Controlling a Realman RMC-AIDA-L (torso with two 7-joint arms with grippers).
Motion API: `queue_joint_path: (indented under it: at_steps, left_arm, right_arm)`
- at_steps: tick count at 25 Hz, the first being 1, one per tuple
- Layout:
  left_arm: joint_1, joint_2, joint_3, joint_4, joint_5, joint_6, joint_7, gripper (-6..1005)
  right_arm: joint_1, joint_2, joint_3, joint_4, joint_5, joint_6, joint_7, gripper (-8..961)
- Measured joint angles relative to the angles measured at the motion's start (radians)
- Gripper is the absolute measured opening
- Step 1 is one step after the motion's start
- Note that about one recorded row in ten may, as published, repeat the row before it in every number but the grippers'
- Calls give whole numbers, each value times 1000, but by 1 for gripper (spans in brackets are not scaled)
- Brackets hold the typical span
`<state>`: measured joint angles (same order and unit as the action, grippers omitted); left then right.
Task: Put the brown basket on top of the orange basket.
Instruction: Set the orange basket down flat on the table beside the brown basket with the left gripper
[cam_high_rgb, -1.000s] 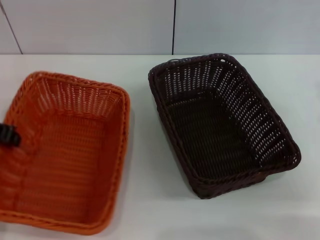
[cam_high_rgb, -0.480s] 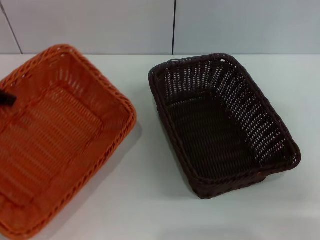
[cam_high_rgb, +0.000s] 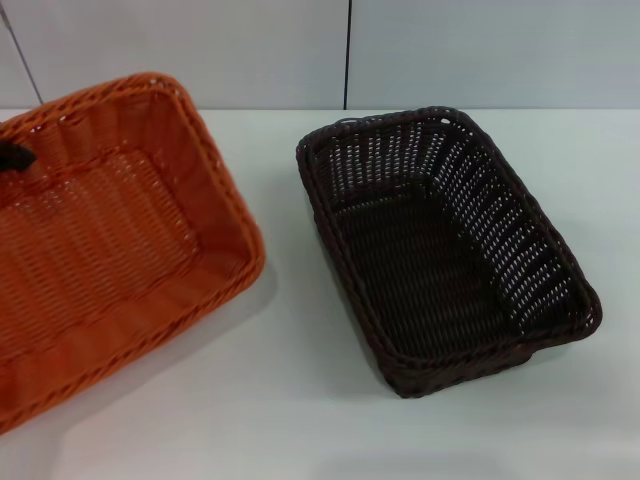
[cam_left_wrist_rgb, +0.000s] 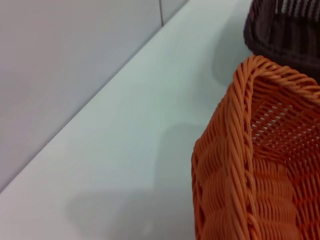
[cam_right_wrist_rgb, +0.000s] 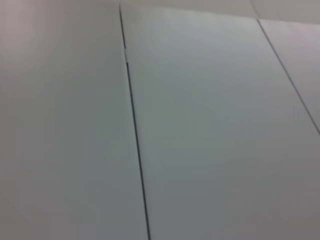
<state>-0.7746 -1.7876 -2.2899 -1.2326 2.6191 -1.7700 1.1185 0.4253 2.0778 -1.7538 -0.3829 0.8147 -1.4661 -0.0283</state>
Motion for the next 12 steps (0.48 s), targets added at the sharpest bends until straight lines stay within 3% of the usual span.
queue_joint_path:
  at_steps: [12]
  left_arm:
    - [-50, -15, 89, 26, 106, -84, 267, 160]
  right_arm:
    - [-52, 11, -2, -20, 1, -13, -1, 710]
